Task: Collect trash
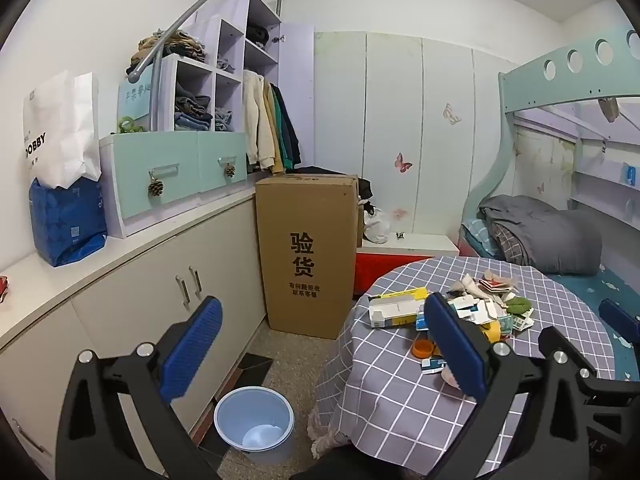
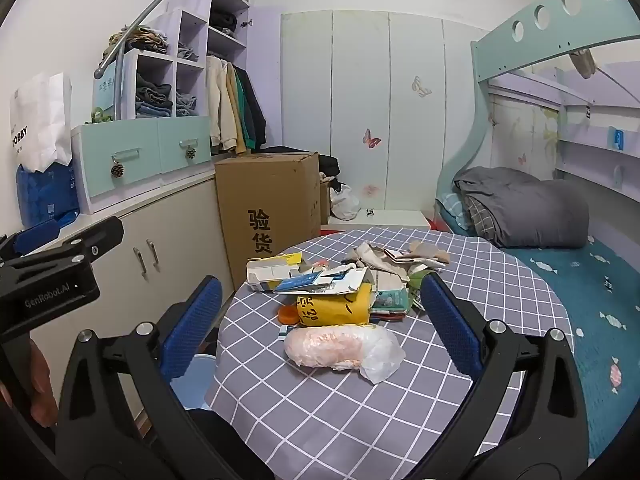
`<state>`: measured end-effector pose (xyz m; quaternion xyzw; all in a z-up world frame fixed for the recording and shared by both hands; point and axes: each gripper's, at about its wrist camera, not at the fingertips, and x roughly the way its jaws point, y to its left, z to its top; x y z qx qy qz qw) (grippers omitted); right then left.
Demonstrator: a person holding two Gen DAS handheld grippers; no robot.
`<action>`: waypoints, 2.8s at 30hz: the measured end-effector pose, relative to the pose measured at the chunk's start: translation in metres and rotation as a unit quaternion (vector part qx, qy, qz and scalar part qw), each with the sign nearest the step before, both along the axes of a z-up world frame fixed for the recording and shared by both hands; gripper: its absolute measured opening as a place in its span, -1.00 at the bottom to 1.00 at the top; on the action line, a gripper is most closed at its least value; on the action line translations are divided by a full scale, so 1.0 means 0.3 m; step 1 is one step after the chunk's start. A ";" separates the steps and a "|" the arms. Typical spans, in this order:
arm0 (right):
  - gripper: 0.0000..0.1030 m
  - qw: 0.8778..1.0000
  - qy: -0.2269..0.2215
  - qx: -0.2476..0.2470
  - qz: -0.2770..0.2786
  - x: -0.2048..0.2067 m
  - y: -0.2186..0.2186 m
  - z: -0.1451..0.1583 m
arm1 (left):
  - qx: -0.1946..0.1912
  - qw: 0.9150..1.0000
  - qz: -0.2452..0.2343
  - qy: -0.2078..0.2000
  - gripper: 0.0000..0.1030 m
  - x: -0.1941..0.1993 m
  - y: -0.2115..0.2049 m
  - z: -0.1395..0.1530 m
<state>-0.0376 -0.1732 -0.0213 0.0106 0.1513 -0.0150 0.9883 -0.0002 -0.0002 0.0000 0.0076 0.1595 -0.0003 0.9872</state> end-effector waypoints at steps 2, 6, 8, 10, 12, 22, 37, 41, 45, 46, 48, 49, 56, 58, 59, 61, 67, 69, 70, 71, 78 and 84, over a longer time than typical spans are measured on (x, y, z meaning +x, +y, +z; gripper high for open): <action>0.88 1.000 -0.002 0.002 0.001 -0.002 -0.002 0.000 | 0.000 1.000 0.000 0.000 0.92 0.000 0.000 0.000; 0.88 1.000 0.000 0.000 0.000 -0.002 -0.004 0.000 | 0.000 1.000 0.002 0.001 0.92 -0.002 0.001 -0.001; 0.88 1.000 0.001 0.000 0.000 -0.003 -0.004 0.000 | -0.001 1.000 0.002 0.001 0.92 -0.004 0.001 -0.001; 0.88 1.000 0.002 0.001 0.000 0.000 0.001 0.000 | -0.001 1.000 0.003 0.000 0.92 -0.008 0.003 -0.002; 0.88 1.000 0.003 0.001 0.001 0.000 0.005 0.002 | 0.000 1.000 0.001 0.002 0.92 -0.001 -0.036 -0.017; 0.88 1.000 0.004 0.004 0.002 0.003 -0.013 -0.020 | 0.001 1.000 0.000 0.005 0.92 0.001 -0.041 -0.024; 0.88 1.000 0.007 0.005 0.003 0.010 -0.018 -0.019 | 0.002 1.000 -0.003 0.007 0.92 0.022 -0.057 -0.039; 0.88 1.000 0.007 0.005 0.003 0.010 -0.018 -0.019 | 0.003 1.000 -0.003 0.008 0.92 0.023 -0.062 -0.038; 0.88 1.000 0.008 0.005 0.002 0.010 -0.018 -0.019 | 0.004 1.000 -0.002 0.009 0.92 0.023 -0.062 -0.036; 0.88 1.000 0.008 0.005 0.002 0.010 -0.018 -0.019 | 0.003 1.000 -0.002 0.008 0.92 0.023 -0.062 -0.036; 0.88 1.000 0.008 0.005 0.002 0.011 -0.018 -0.020 | 0.003 1.000 -0.002 0.009 0.92 0.024 -0.063 -0.036; 0.88 1.000 0.008 0.005 0.002 0.010 -0.018 -0.019 | 0.003 1.000 -0.002 0.008 0.92 0.023 -0.063 -0.036; 0.88 1.000 0.009 0.007 0.003 0.013 -0.017 -0.022 | 0.005 1.000 -0.002 0.009 0.92 0.021 -0.071 -0.039; 0.88 1.000 0.010 0.007 0.003 0.014 -0.016 -0.023 | 0.006 1.000 -0.003 0.009 0.92 0.020 -0.075 -0.040; 0.88 1.000 0.011 0.007 0.003 0.014 -0.014 -0.026 | 0.006 1.000 -0.003 0.009 0.92 0.019 -0.076 -0.041; 0.88 1.000 0.011 0.009 0.003 0.012 -0.012 -0.029 | 0.006 1.000 -0.003 0.009 0.92 0.020 -0.075 -0.041; 0.88 1.000 0.012 0.013 0.003 0.009 -0.017 -0.037 | 0.007 1.000 -0.003 0.010 0.92 0.022 -0.082 -0.047; 0.88 1.000 0.013 0.015 0.003 0.009 -0.020 -0.041 | 0.007 1.000 -0.004 0.011 0.92 0.022 -0.084 -0.051; 0.88 1.000 0.013 0.015 0.003 0.009 -0.020 -0.041 | 0.007 1.000 -0.004 0.011 0.92 0.021 -0.086 -0.052; 0.88 1.000 0.013 0.015 0.003 0.009 -0.020 -0.041 | 0.008 1.000 -0.004 0.012 0.92 0.020 -0.090 -0.055; 0.88 1.000 0.015 0.020 0.003 0.005 -0.030 -0.044 | 0.009 1.000 -0.004 0.014 0.92 0.023 -0.090 -0.060; 0.88 1.000 0.017 0.025 0.003 0.009 -0.038 -0.042 | 0.010 1.000 -0.005 0.014 0.92 0.021 -0.087 -0.062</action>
